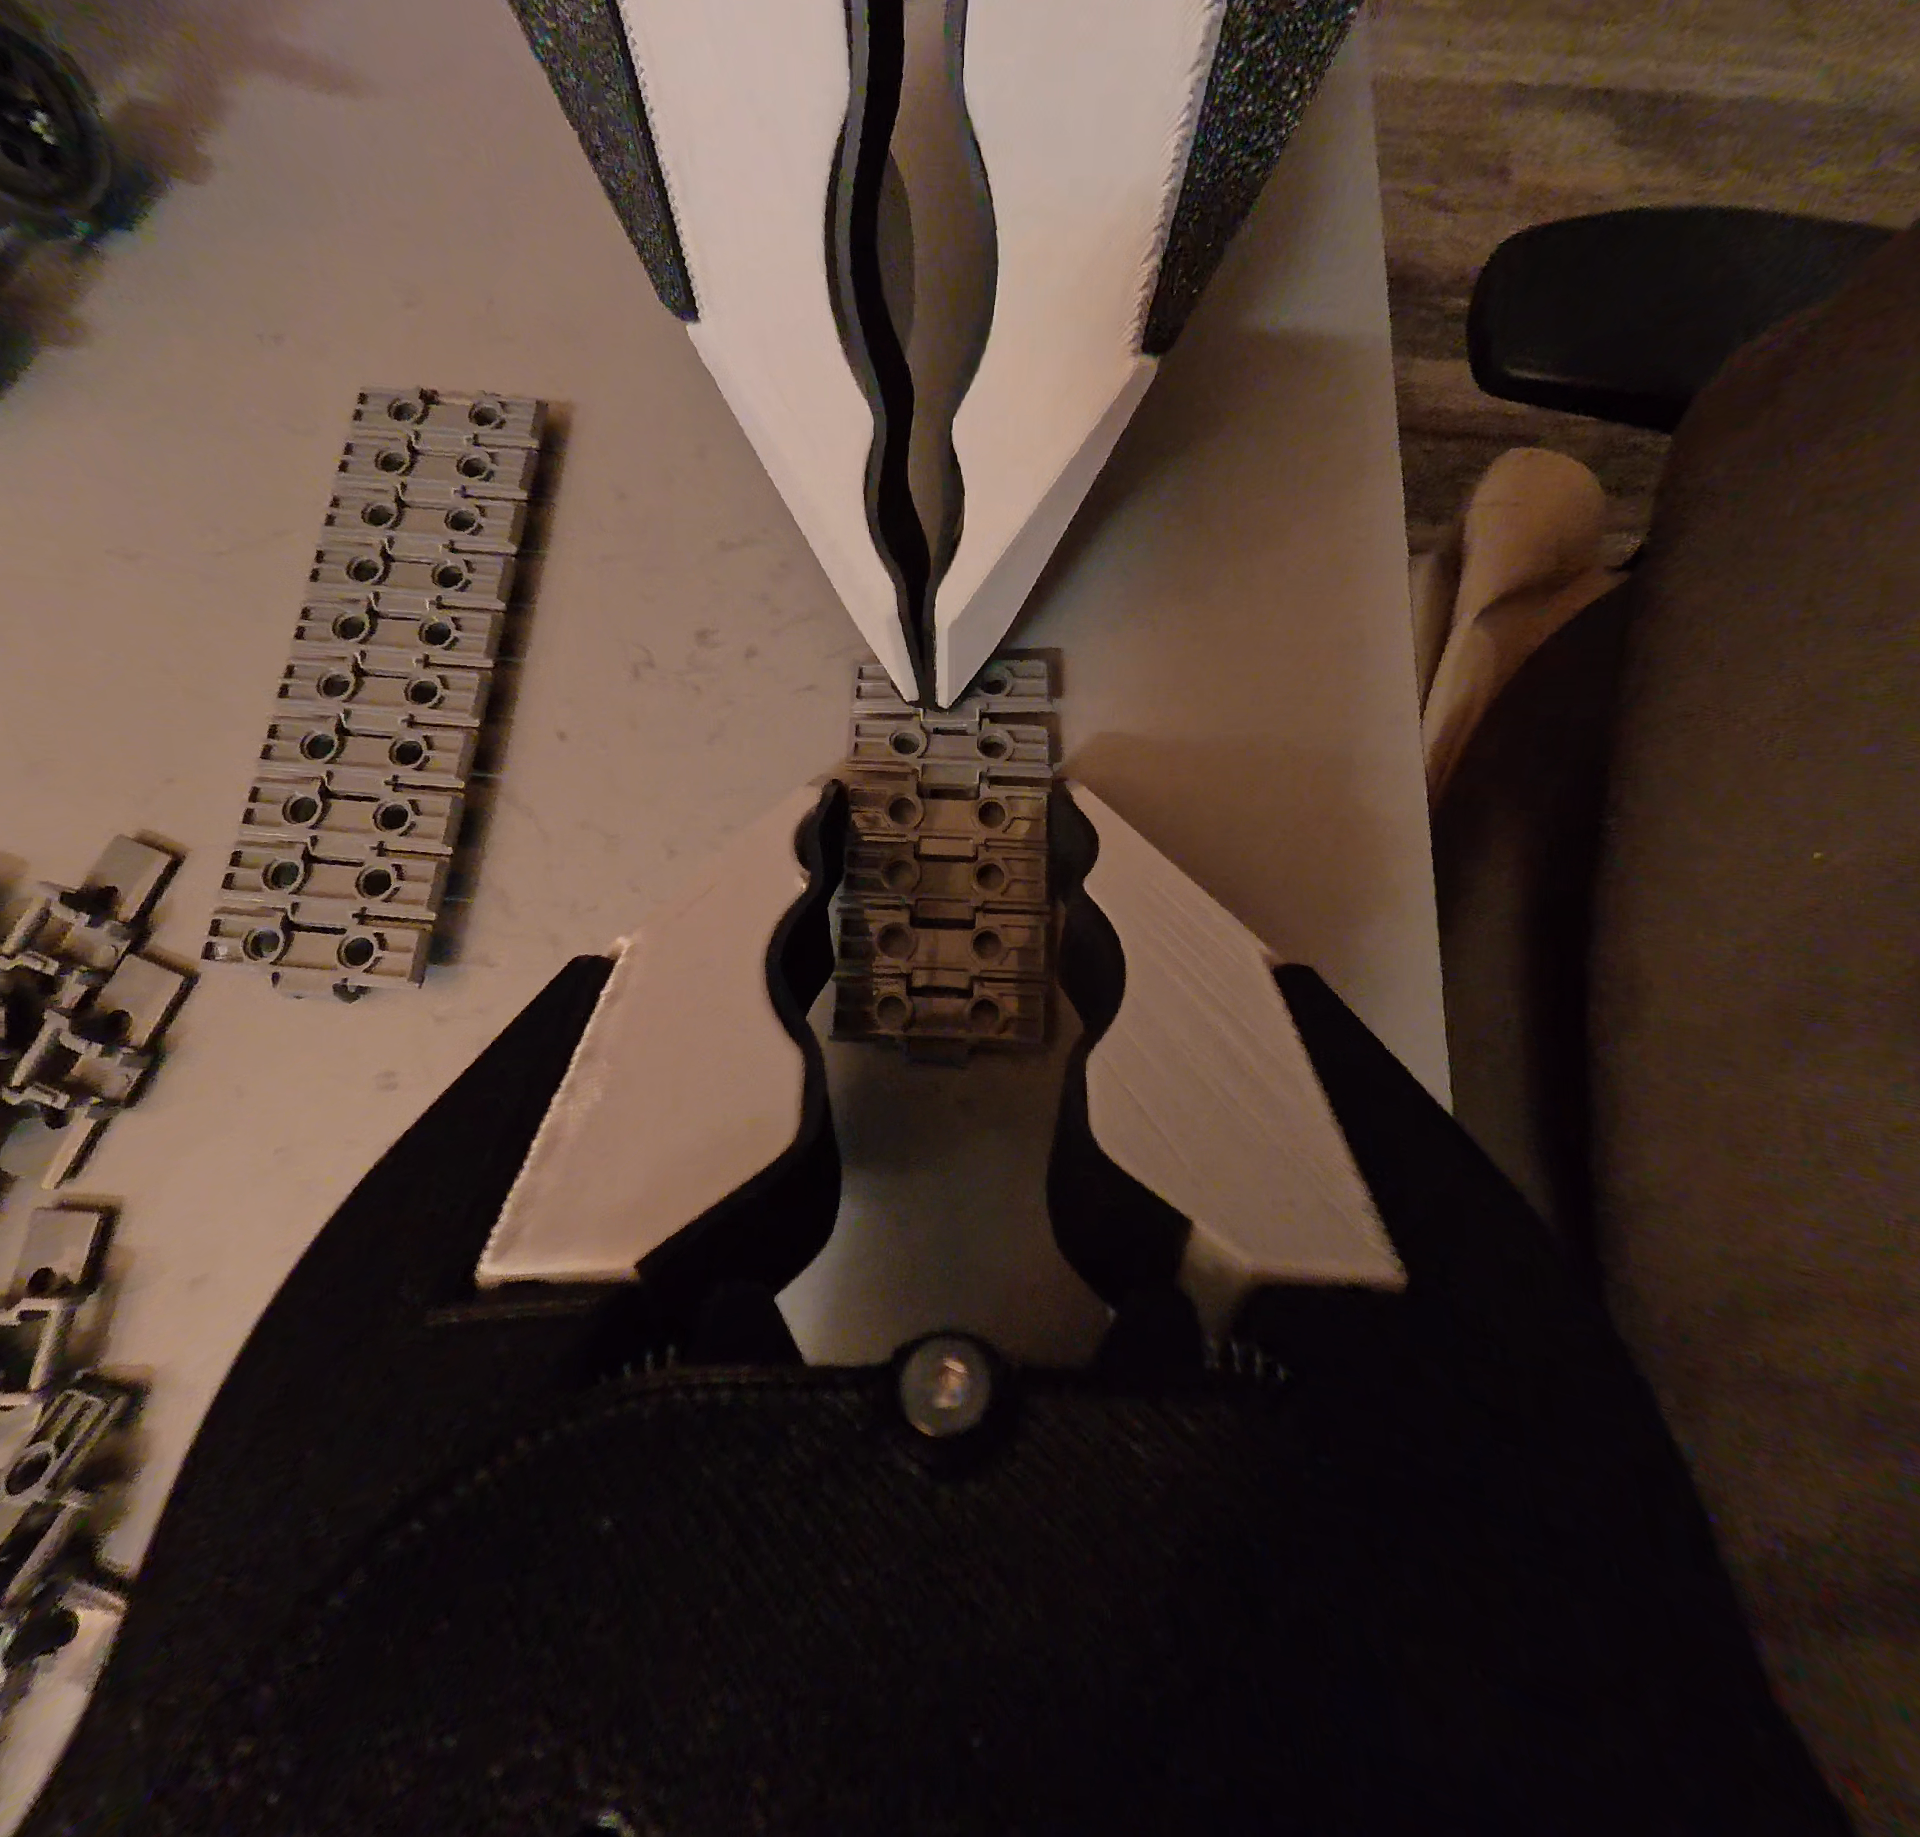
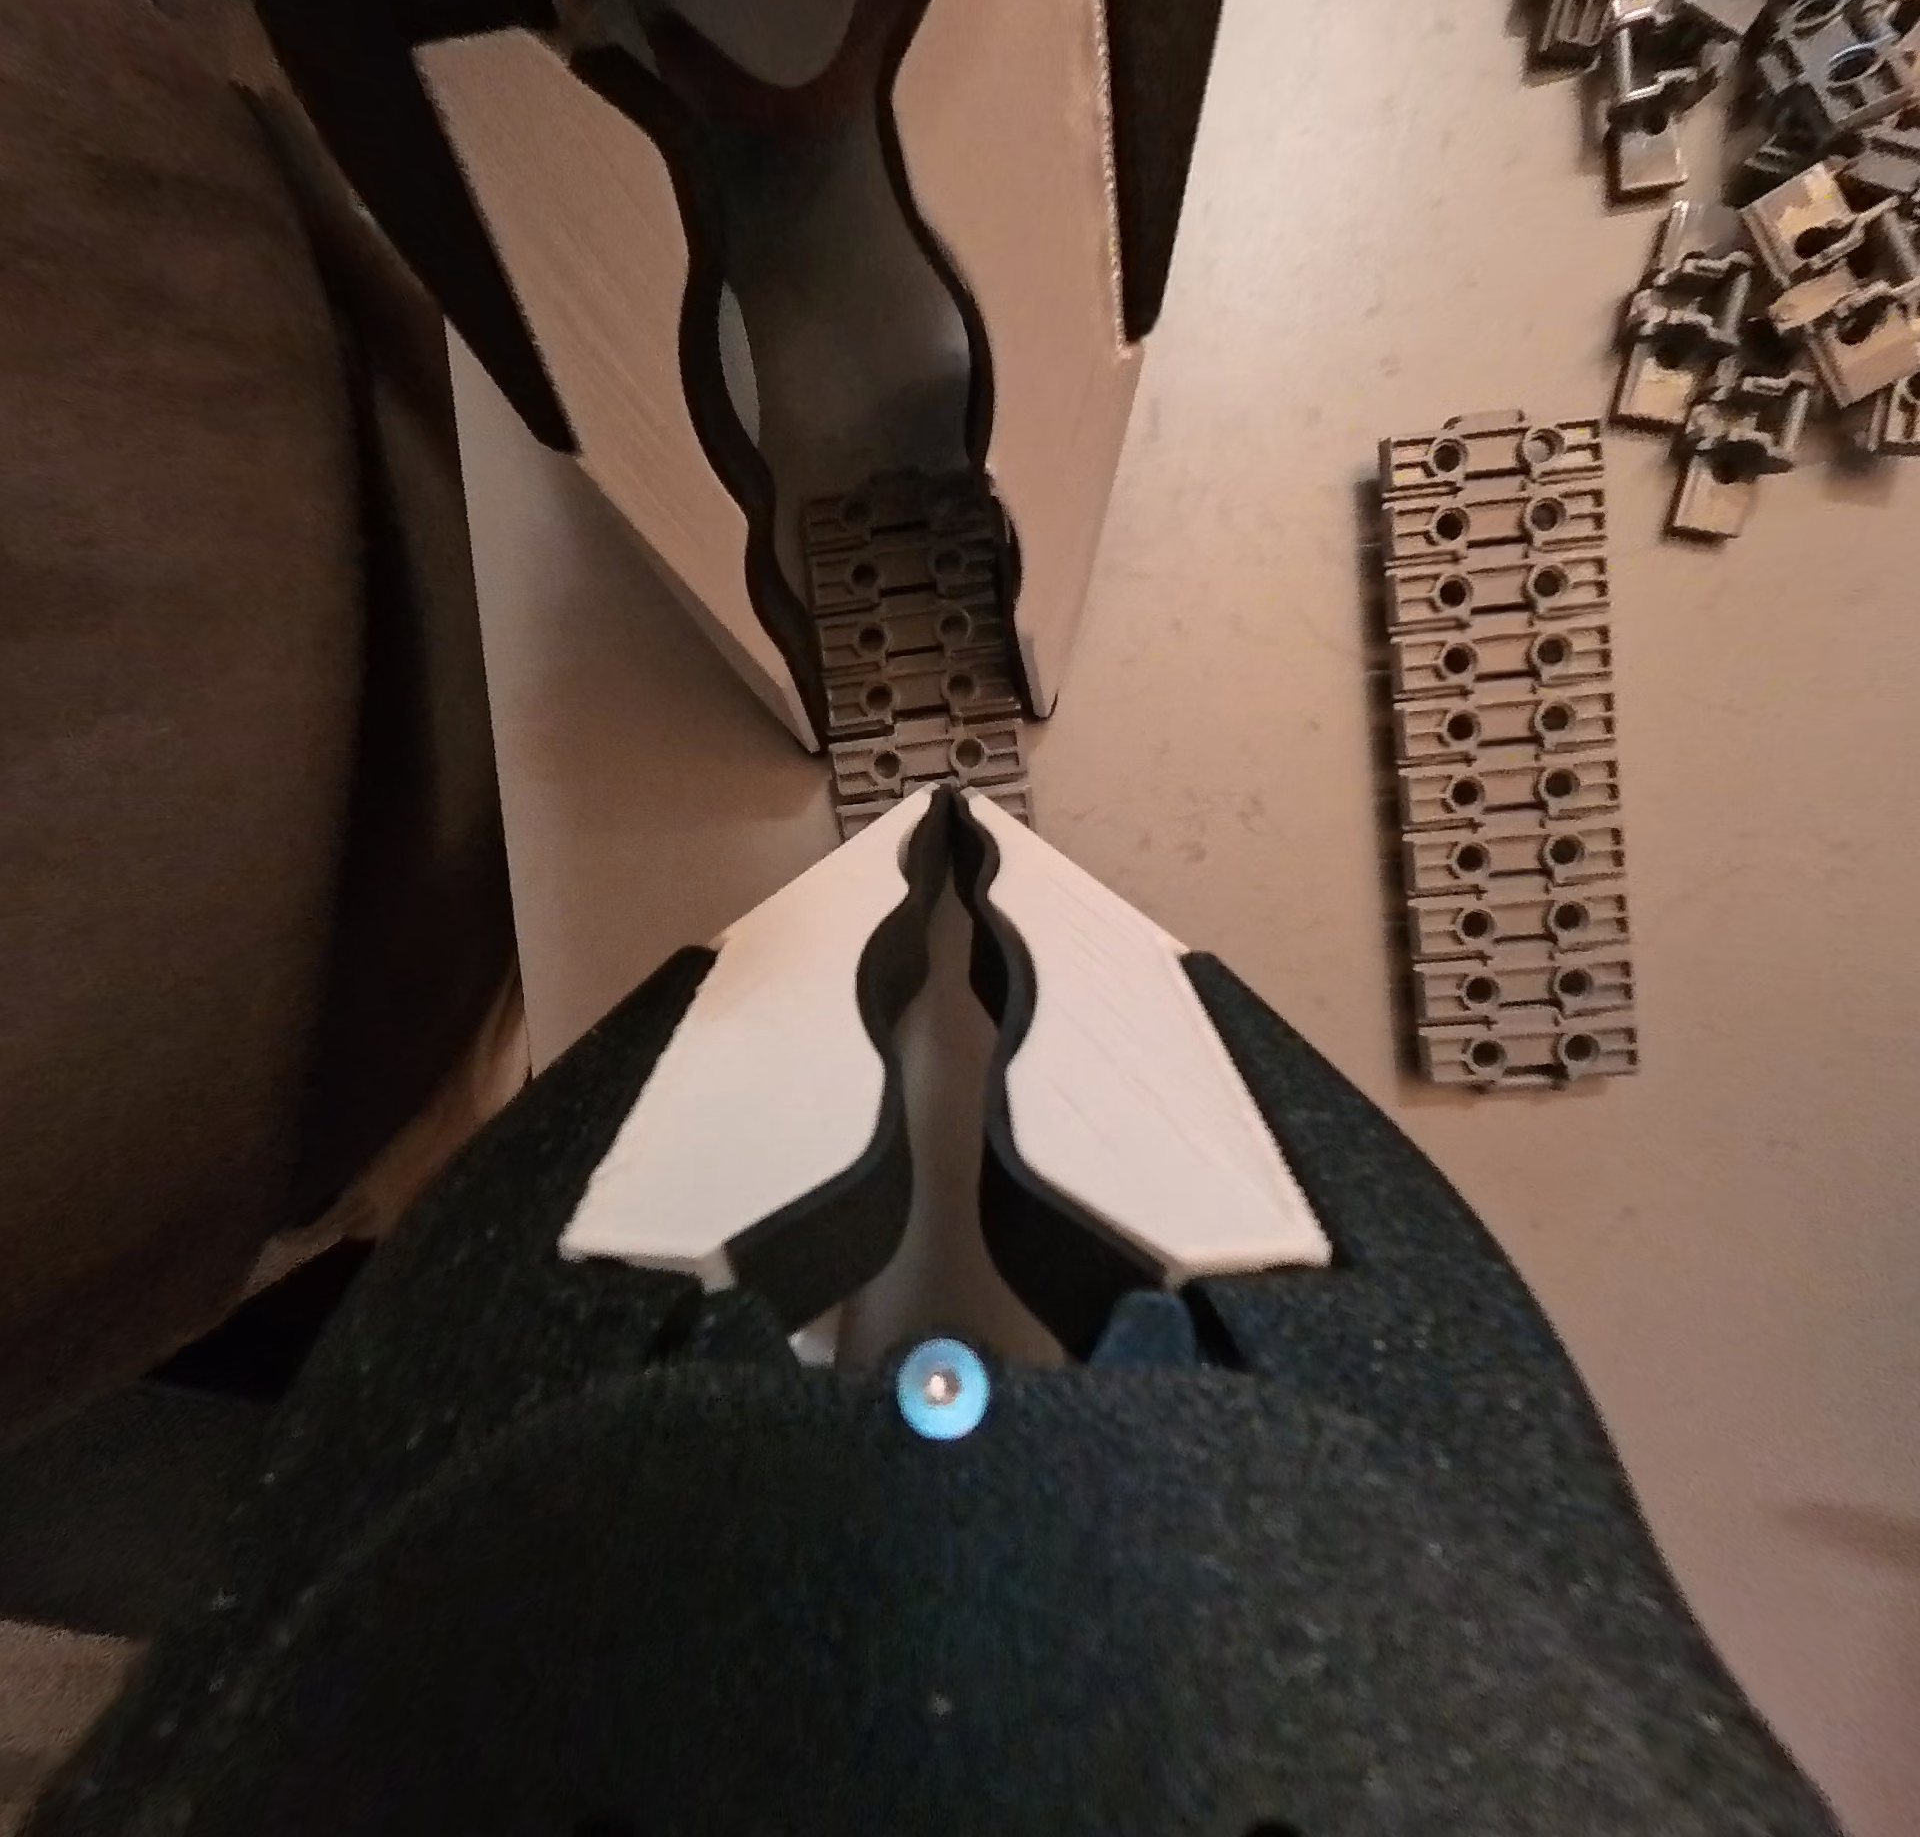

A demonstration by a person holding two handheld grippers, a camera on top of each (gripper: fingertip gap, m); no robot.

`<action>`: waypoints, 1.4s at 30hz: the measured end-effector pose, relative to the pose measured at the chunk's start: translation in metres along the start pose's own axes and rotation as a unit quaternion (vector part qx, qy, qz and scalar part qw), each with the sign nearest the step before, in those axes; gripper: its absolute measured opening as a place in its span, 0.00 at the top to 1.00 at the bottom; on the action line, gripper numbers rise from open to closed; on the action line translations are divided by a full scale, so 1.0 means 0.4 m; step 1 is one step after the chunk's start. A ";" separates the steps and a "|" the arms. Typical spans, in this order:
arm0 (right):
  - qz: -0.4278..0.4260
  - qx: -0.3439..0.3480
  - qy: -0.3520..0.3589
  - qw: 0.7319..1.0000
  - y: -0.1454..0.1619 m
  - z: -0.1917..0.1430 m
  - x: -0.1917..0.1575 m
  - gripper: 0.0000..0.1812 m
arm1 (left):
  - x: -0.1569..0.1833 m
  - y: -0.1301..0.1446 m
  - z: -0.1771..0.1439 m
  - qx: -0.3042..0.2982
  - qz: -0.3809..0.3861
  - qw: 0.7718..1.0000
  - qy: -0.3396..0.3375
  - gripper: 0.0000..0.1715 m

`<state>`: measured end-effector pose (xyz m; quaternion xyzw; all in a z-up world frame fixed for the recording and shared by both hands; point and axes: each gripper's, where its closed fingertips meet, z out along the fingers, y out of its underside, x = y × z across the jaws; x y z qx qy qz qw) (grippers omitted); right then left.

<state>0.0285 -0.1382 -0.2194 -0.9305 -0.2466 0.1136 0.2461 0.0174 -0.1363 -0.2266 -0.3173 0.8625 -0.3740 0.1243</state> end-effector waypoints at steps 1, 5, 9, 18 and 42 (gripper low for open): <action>0.001 -0.003 0.002 1.000 0.000 0.000 0.000 1.00 | 0.000 0.000 0.000 0.000 -0.001 1.000 0.001 0.79; -0.037 -0.026 0.055 0.997 -0.001 0.001 0.001 1.00 | 0.000 0.000 0.000 0.000 -0.001 1.000 0.001 0.79; -0.051 -0.026 0.095 0.994 -0.004 0.002 0.001 1.00 | 0.000 0.000 0.000 0.000 -0.002 1.000 0.001 0.79; -0.095 -0.037 0.171 0.980 -0.007 0.003 0.003 1.00 | -0.001 0.000 -0.001 0.001 -0.004 1.000 0.003 0.79; -0.041 0.014 0.209 0.977 -0.003 -0.003 0.002 1.00 | -0.006 0.001 0.000 -0.001 -0.008 1.000 -0.003 0.78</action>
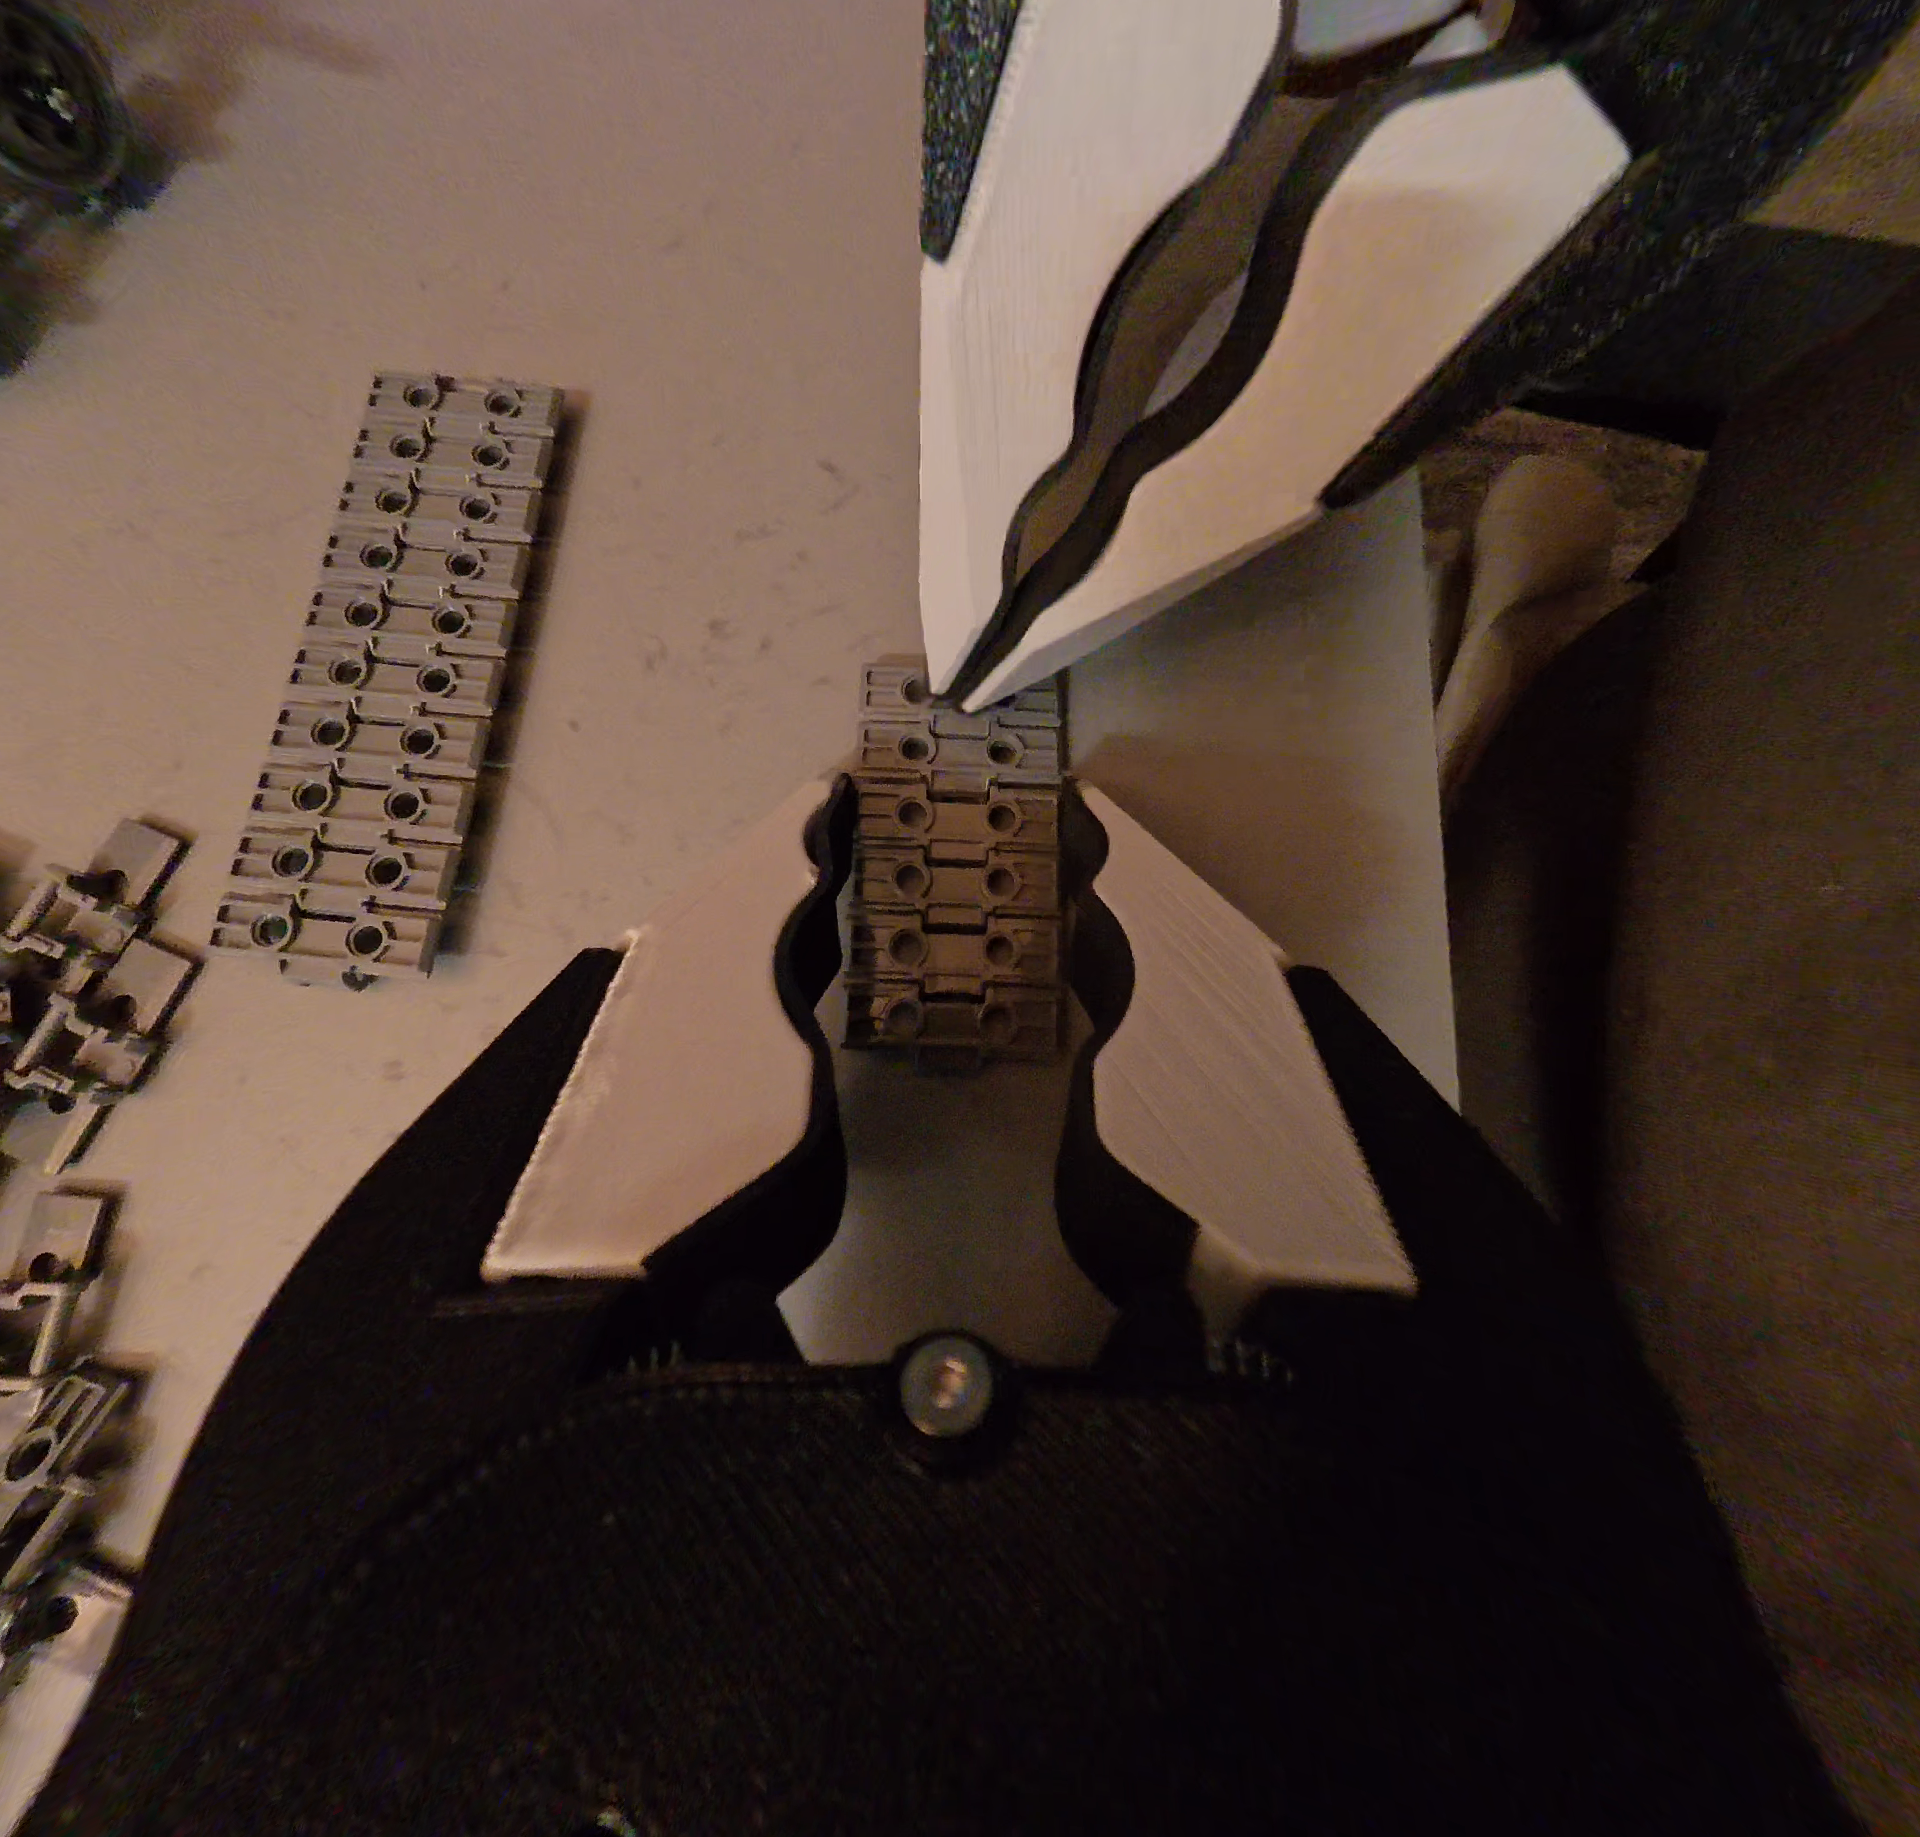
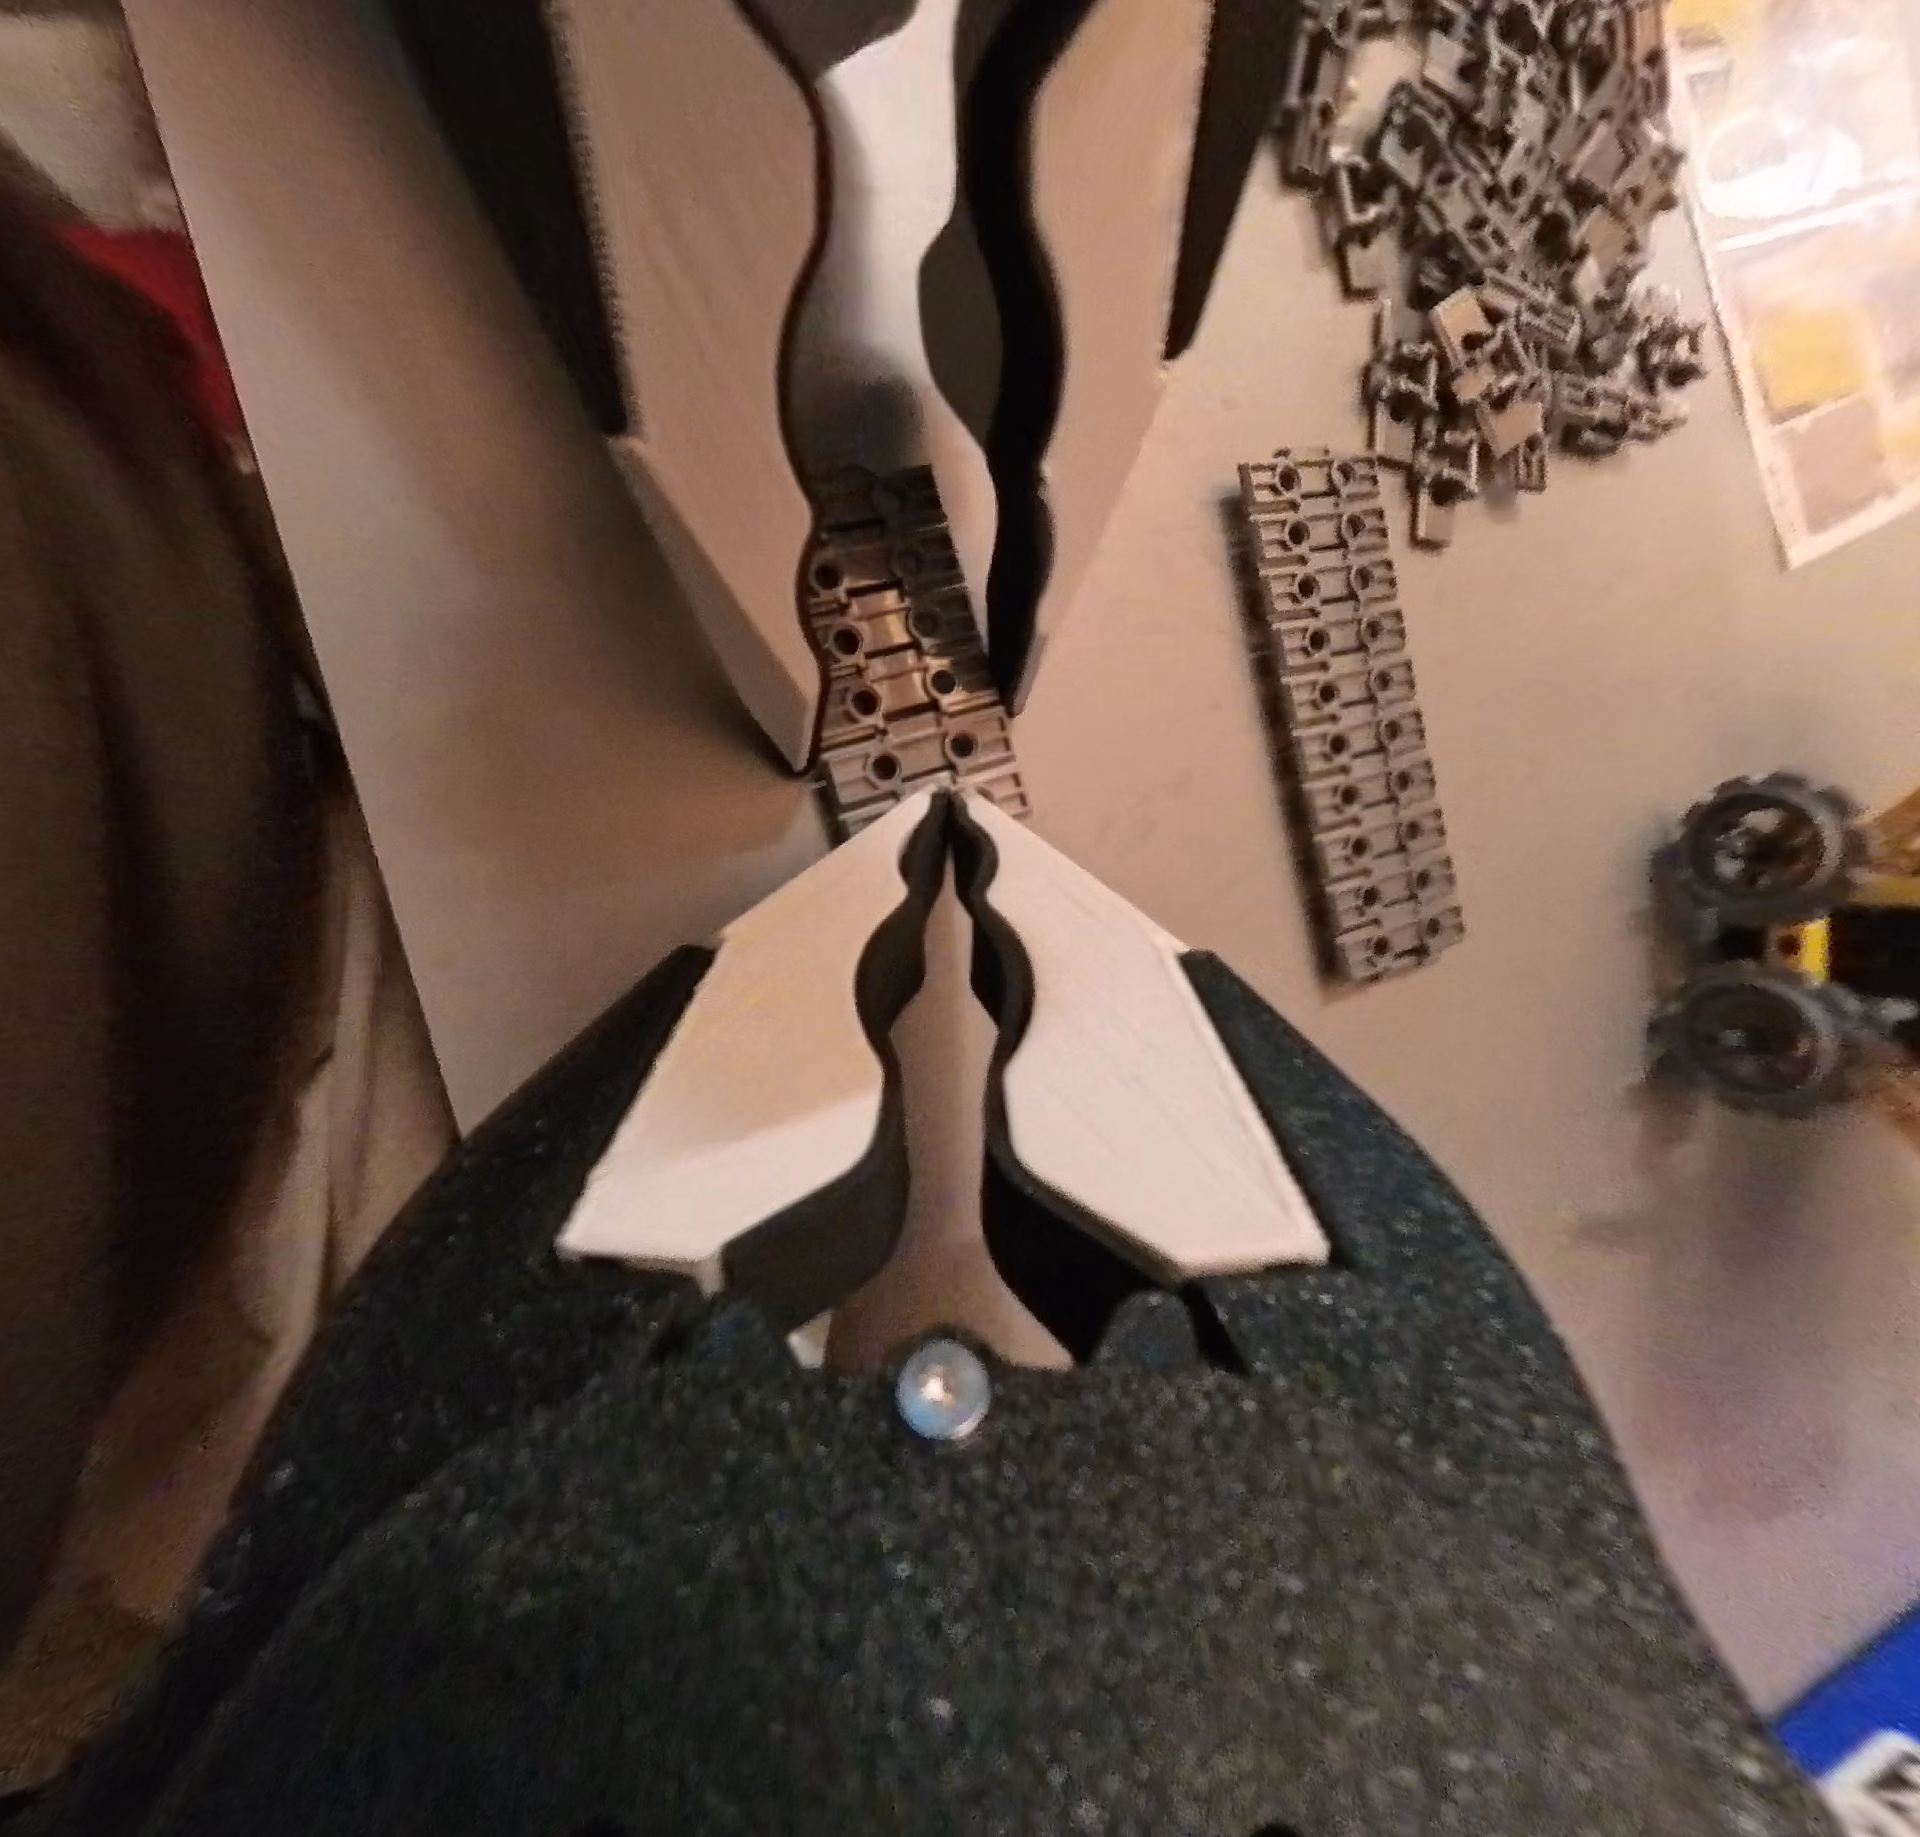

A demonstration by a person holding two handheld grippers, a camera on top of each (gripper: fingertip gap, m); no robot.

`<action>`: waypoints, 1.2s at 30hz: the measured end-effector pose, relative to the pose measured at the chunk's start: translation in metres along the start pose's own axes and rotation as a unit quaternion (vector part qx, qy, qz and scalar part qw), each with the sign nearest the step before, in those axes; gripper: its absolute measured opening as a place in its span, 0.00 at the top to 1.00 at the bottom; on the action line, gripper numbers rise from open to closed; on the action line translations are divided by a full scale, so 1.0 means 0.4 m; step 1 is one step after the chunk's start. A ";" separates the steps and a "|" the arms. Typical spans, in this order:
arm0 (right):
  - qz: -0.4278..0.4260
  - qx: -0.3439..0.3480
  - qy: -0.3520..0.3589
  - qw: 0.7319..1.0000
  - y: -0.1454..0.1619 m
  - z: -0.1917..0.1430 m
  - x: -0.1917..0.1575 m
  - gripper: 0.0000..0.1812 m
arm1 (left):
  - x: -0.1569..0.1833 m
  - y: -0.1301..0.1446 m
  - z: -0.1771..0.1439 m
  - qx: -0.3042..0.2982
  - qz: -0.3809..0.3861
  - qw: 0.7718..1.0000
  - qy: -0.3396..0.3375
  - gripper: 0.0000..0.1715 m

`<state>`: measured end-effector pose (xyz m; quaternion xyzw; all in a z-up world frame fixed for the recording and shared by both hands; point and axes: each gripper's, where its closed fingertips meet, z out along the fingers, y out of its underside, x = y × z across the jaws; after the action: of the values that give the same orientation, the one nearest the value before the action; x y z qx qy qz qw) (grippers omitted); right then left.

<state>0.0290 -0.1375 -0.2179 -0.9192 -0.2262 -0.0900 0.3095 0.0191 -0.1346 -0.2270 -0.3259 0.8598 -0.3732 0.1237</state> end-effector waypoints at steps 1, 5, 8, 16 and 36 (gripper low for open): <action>0.021 0.010 0.001 1.000 -0.001 -0.004 0.003 0.99 | 0.000 0.000 0.000 0.000 0.000 1.000 -0.001 0.78; 0.073 0.087 0.016 0.993 -0.042 -0.038 0.012 0.96 | 0.000 0.000 0.000 0.000 0.001 1.000 -0.001 0.78; 0.077 0.095 0.022 0.992 -0.048 -0.029 0.012 1.00 | 0.002 -0.001 -0.002 0.003 -0.001 1.000 0.004 0.65; 0.079 0.052 -0.030 0.995 -0.025 0.017 -0.008 1.00 | -0.004 0.016 -0.020 0.003 0.006 1.000 -0.014 0.78; 0.135 0.041 -0.024 0.990 -0.037 0.026 -0.001 1.00 | -0.001 0.014 -0.022 0.005 -0.025 0.999 0.021 0.74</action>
<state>0.0218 -0.1208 -0.2184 -0.9297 -0.1105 -0.0162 0.3510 0.0128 -0.1266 -0.2251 -0.3391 0.8519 -0.3869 0.0982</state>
